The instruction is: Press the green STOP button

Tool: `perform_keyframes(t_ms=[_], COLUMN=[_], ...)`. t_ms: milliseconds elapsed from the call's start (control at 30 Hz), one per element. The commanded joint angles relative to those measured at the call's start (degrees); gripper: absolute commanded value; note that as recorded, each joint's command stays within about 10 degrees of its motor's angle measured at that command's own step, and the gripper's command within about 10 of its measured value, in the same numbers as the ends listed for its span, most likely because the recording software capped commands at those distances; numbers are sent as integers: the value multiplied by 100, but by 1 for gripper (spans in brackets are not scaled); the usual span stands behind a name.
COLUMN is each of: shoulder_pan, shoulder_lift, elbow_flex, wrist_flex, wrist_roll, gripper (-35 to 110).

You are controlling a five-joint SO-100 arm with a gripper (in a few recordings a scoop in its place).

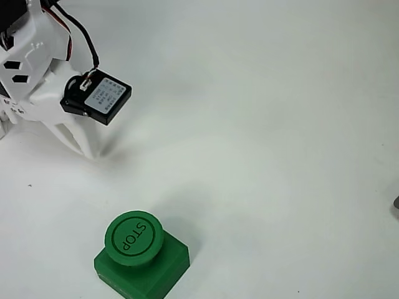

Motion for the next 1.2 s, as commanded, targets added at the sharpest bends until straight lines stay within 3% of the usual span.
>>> perform_keyframes(t_ms=[0, 100, 800, 1000, 1167], shoulder_pan=[281, 281, 26, -448, -457], shoulder_lift=[982, 1731, 1758, 1793, 1793], elbow_flex=[53, 53, 53, 53, -308], wrist_flex=[149, 149, 176, 158, 422], wrist_roll=[-9, -9, 141, 1011, 879], gripper=[0, 0, 0, 0, 0])
